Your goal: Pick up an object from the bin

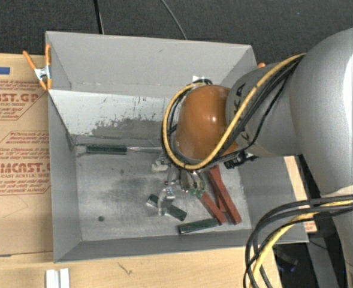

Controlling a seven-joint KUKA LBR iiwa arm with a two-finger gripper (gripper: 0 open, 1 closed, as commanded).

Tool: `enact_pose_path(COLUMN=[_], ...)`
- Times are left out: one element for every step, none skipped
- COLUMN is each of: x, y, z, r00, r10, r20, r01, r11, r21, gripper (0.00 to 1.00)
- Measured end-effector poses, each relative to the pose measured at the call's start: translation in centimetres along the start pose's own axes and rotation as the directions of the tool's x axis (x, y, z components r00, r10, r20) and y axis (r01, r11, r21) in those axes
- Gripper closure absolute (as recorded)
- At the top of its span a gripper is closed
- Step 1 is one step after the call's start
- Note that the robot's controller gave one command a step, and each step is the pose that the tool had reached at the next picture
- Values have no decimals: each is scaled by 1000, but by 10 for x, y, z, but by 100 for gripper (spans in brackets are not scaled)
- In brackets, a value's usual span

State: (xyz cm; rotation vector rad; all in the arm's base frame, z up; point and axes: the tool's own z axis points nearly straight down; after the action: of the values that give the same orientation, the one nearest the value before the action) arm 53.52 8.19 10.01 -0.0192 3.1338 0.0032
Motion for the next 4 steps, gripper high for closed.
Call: enact_pose_path(x=[1, 10, 12, 12], y=[-2, -13, -35, -35], z=[9, -13, 25, 25], r00=[1000, 998, 981, 981], r10=[21, -64, -194, -194], r20=[-5, -10, -3, -3], r01=[-21, 64, 194, 194], r11=[1000, 998, 981, 981], r21=[1, 1, -3, -3], gripper=[0, 0, 100, 100])
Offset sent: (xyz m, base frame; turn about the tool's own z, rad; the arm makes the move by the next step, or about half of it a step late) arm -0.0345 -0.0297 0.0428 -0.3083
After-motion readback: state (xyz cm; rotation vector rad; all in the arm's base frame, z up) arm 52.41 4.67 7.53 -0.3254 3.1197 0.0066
